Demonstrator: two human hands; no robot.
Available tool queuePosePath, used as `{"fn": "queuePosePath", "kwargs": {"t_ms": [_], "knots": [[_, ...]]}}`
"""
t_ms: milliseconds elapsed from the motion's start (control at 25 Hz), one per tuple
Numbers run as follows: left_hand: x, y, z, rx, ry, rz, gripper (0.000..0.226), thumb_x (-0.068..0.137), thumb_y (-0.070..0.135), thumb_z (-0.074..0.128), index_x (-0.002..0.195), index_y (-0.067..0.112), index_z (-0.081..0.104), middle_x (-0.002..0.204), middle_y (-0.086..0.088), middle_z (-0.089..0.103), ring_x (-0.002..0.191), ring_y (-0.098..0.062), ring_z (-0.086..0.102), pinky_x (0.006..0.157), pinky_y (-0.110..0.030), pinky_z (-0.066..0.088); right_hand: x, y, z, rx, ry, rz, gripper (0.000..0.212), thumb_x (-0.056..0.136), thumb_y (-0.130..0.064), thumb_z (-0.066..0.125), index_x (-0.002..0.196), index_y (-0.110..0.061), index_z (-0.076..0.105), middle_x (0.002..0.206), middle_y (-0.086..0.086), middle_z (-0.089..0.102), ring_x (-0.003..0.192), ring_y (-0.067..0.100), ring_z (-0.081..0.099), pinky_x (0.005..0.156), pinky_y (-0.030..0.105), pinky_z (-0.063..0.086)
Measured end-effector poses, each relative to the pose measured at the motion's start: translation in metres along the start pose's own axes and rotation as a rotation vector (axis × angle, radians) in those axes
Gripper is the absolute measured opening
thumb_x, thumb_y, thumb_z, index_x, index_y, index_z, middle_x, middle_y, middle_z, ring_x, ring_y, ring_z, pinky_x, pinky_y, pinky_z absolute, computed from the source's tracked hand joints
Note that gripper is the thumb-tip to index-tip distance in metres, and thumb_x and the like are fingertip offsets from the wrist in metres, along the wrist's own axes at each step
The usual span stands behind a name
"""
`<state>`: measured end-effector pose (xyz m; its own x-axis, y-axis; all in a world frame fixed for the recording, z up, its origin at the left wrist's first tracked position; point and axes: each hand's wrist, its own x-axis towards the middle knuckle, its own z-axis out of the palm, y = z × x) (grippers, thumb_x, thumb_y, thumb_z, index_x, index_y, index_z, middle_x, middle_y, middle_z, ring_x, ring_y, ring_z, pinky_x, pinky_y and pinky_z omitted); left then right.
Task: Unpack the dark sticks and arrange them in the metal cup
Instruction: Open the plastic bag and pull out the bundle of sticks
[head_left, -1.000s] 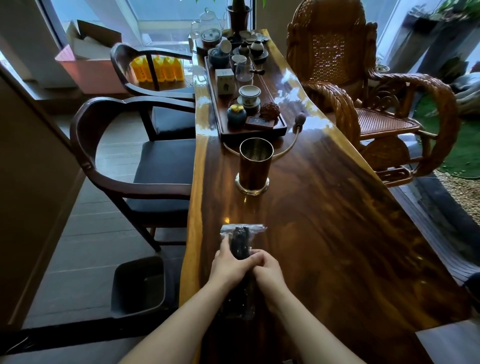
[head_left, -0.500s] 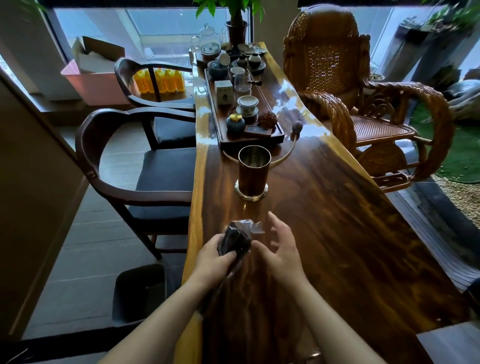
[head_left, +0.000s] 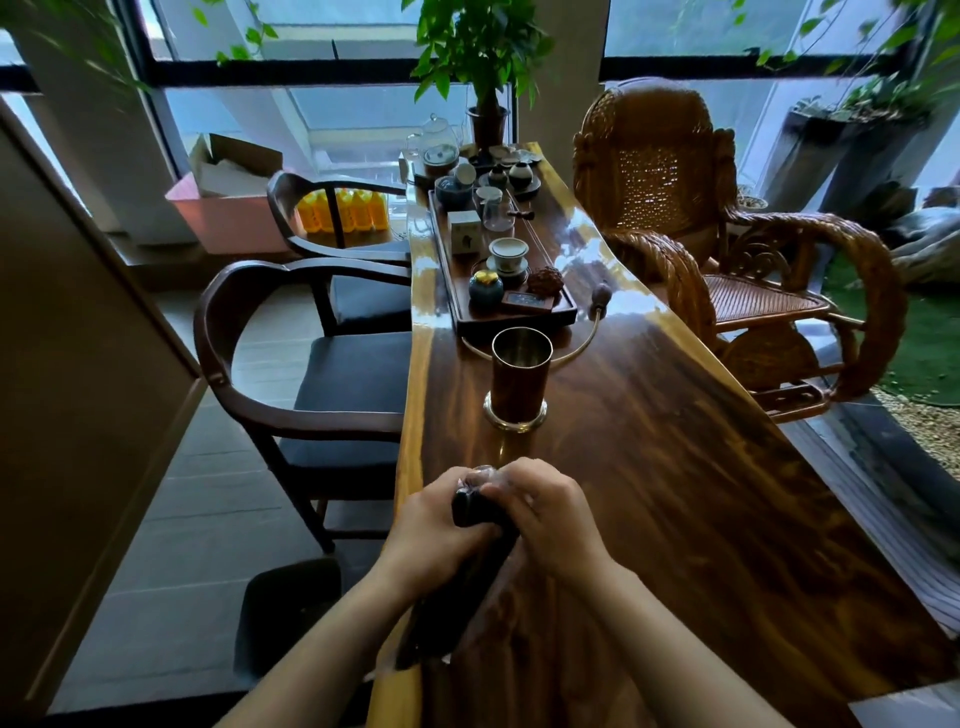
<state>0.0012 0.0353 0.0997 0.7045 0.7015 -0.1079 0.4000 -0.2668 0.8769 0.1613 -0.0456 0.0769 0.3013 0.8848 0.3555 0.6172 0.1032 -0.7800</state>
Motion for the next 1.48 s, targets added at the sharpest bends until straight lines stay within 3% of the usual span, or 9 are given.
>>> {"fn": "queuePosePath", "kwargs": {"t_ms": [200,360,520,720,840,960,1120,1320,1480], "knots": [[-0.011,0.006,-0.029,-0.06,-0.155,-0.003,0.02,0.081,0.022,0.078,0.096,0.034,0.072,0.1,0.005,0.076,0.094,-0.009,0.073,0.09,-0.041,0.057,0.021,-0.015,-0.035,0.171,0.192,0.242,0.027,0.099,-0.031,0.06,0.08,-0.016,0.072,0.067,-0.004,0.068,0.058,0.005,0.059,0.056,0.023,0.048],[-0.016,0.011,-0.036,-0.135,-0.119,-0.047,0.024,0.077,0.011,0.081,0.092,0.029,0.075,0.096,0.0,0.078,0.09,-0.014,0.075,0.09,-0.043,0.059,0.018,-0.032,-0.04,0.275,0.194,0.312,0.057,0.091,-0.07,0.044,0.09,-0.022,0.075,0.071,-0.011,0.07,0.067,0.002,0.065,0.062,0.023,0.051],[-0.022,0.012,-0.034,-0.157,-0.212,-0.044,0.023,0.076,0.018,0.08,0.093,0.031,0.073,0.095,-0.002,0.077,0.089,-0.018,0.075,0.087,-0.043,0.059,0.008,-0.044,-0.031,-0.165,-0.012,0.148,0.085,0.067,-0.092,0.048,0.13,-0.036,0.058,0.094,-0.02,0.067,0.084,0.0,0.065,0.07,0.019,0.051],[-0.024,0.02,-0.044,-0.252,-0.338,-0.039,0.026,0.075,0.022,0.08,0.1,0.024,0.073,0.1,-0.007,0.077,0.093,-0.024,0.075,0.082,-0.035,0.057,0.031,-0.044,-0.029,0.043,0.155,0.251,0.048,0.092,-0.054,0.061,0.073,-0.011,0.068,0.064,0.007,0.067,0.054,0.011,0.058,0.054,0.035,0.046],[-0.026,0.015,-0.055,-0.272,-0.275,-0.049,0.023,0.078,0.012,0.077,0.1,0.02,0.074,0.096,-0.008,0.077,0.089,-0.026,0.075,0.082,-0.038,0.057,0.014,-0.036,-0.038,0.292,0.065,0.316,0.054,0.086,-0.069,0.059,0.089,-0.017,0.072,0.077,0.005,0.074,0.064,0.008,0.067,0.06,0.025,0.052],[-0.03,0.007,-0.062,-0.42,-0.254,-0.077,0.028,0.08,0.005,0.076,0.107,0.007,0.071,0.094,-0.021,0.073,0.083,-0.034,0.072,0.078,-0.046,0.055,-0.002,-0.032,-0.037,0.265,-0.019,0.223,0.027,0.079,-0.05,0.079,0.094,-0.028,0.075,0.078,-0.007,0.077,0.064,0.006,0.072,0.057,0.016,0.053],[-0.036,0.009,-0.071,-0.52,-0.222,-0.084,0.026,0.084,-0.006,0.07,0.11,-0.002,0.067,0.089,-0.028,0.07,0.074,-0.032,0.07,0.07,-0.039,0.056,0.012,-0.027,-0.067,0.398,0.341,0.291,0.025,0.088,-0.042,0.068,0.084,-0.018,0.073,0.056,0.0,0.065,0.042,0.009,0.057,0.041,0.022,0.046],[-0.039,0.018,-0.075,-0.545,-0.23,-0.09,0.03,0.083,-0.005,0.068,0.113,-0.007,0.062,0.09,-0.028,0.068,0.075,-0.034,0.068,0.07,-0.042,0.055,0.016,-0.045,-0.068,0.335,-0.14,0.388,0.074,0.072,-0.076,0.065,0.129,-0.029,0.062,0.108,-0.008,0.074,0.098,0.005,0.071,0.077,0.024,0.06],[-0.036,0.02,-0.073,-0.525,-0.298,-0.076,0.034,0.085,-0.004,0.071,0.117,-0.007,0.062,0.097,-0.028,0.067,0.088,-0.039,0.065,0.079,-0.046,0.051,0.023,-0.059,-0.057,0.31,-0.113,0.326,0.018,0.084,-0.039,0.079,0.085,-0.021,0.077,0.072,-0.003,0.075,0.058,0.007,0.068,0.048,0.023,0.053]]}}
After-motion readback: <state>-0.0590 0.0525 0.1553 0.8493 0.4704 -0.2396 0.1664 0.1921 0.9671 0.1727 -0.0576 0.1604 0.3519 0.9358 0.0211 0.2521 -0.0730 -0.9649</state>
